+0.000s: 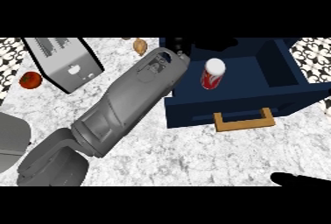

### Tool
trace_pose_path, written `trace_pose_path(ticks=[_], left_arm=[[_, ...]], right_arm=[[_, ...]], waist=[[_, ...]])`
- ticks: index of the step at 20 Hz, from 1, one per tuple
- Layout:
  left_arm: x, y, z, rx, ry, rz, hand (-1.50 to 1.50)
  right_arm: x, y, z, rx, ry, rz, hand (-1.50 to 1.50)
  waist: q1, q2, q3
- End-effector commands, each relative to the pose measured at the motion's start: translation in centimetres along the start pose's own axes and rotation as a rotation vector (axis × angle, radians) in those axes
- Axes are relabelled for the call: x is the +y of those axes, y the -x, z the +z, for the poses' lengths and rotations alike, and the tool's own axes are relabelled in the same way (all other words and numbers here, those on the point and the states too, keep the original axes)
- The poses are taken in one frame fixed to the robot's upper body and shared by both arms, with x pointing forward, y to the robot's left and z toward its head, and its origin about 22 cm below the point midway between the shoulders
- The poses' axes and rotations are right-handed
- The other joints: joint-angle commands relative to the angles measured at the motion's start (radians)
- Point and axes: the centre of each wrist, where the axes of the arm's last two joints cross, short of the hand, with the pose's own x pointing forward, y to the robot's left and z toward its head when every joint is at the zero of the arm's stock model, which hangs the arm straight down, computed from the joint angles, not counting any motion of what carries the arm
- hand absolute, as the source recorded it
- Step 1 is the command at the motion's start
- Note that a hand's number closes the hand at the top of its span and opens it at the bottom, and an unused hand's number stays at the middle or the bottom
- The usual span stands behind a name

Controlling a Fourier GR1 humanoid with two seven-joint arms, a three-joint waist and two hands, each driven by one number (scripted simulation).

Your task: Pick up the can, place it into the drawer and close the drawer

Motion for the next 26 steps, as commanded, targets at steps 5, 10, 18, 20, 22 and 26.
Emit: trace_pose_path(ticks=[5, 10, 18, 20, 22, 26], left_arm=[[-0.6, -1.8, 0.1, -0.041, -0.045, 0.039, -1.50], [-1.0, -2.4, 0.6, -0.041, -0.018, 0.044, -1.50], [-0.4, -0.6, 0.6, -0.013, -0.029, 0.040, -1.50], [1.9, -0.3, -0.1, -0.016, -0.034, 0.039, -1.50], [1.9, -2.5, -0.3, 0.005, -0.020, 0.040, -1.50], [4.3, -2.0, -0.9, -0.011, -0.040, 0.017, -1.50]], right_arm=[[1.3, -0.5, -1.3, -0.051, -0.079, 0.289, -1.50], [2.7, 1.0, -2.8, -0.007, -0.135, 0.490, -1.50], [8.2, 5.3, -4.3, 0.038, -0.205, 0.701, -1.50], [8.1, 6.6, -3.9, 0.063, -0.182, 0.700, -1.50], [9.4, 7.1, -3.9, 0.057, -0.142, 0.656, -1.50], [11.7, 11.2, -4.2, 0.095, -0.127, 0.664, -1.50]], waist=[[0.030, -0.007, 0.000], [0.079, -0.019, -0.001], [0.112, -0.023, -0.001], [0.122, -0.030, -0.001], [0.122, -0.032, -0.001], [0.133, -0.029, 0.000]])
